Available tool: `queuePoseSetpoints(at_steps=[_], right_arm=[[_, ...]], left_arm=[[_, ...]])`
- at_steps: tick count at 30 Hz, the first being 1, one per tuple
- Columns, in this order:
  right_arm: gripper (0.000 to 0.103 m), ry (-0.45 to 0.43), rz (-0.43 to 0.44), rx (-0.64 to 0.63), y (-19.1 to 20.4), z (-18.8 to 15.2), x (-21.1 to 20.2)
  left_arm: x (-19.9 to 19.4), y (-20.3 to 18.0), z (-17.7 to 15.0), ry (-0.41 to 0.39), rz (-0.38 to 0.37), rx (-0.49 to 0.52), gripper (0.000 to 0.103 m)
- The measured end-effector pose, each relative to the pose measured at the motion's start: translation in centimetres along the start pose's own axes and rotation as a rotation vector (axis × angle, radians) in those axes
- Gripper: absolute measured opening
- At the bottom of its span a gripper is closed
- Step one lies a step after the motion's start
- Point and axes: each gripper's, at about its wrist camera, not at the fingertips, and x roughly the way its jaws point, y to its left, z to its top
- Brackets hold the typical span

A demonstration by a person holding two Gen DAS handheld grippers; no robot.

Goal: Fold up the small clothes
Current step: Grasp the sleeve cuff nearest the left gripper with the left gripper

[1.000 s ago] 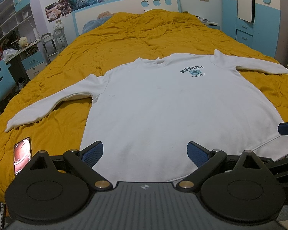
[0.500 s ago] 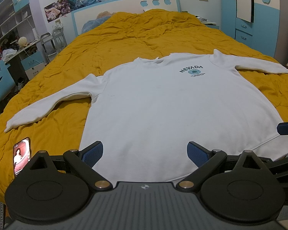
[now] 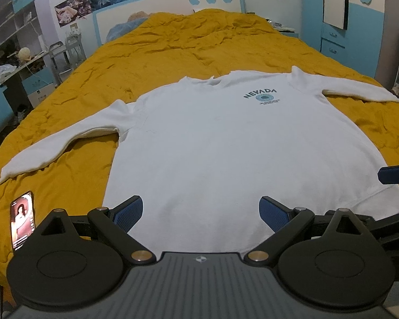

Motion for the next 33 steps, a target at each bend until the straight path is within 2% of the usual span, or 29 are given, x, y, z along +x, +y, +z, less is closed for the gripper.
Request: queuePoseSetpoints(at_steps=[4, 10, 14, 18, 23, 27, 29, 33], right_arm=[[0.083, -0.042, 0.002, 0.019, -0.6, 0.6, 0.3], [0.083, -0.161, -0.031, 0.083, -2.7, 2.9, 0.9], [0.083, -0.242, -0.025, 0.107, -4.2, 4.9, 1.8], [0.083, -0.255, 0.065, 0.161, -6.0, 7.3, 3.7], [0.083, -0.231, 0.039, 0.145, -5.7, 10.1, 6.9], [0.083, -0.217, 0.033, 0.136, -4.8, 11.9, 9.0], [0.083, -0.205, 0.04, 0.128, -4.1, 12.7, 10.0], [0.083, -0.178, 0.079, 0.101, -2.3, 13.9, 11.8]], left_arm=[[0.9, 1.0, 0.9, 0.001, -0.001, -0.031, 0.103], [2.5, 4.2, 3.0, -0.034, 0.001, -0.13, 0.103], [3.5, 8.3, 4.4, -0.077, -0.009, -0.259, 0.103], [4.5, 14.0, 5.2, -0.121, -0.024, -0.433, 0.103], [6.6, 22.2, 5.7, -0.097, 0.092, -0.582, 0.103], [7.5, 29.2, 5.0, -0.079, 0.258, -0.684, 0.103], [7.8, 33.1, 4.0, -0.073, 0.322, -0.768, 0.103], [9.0, 39.7, 0.6, -0.099, 0.353, -0.982, 0.103]])
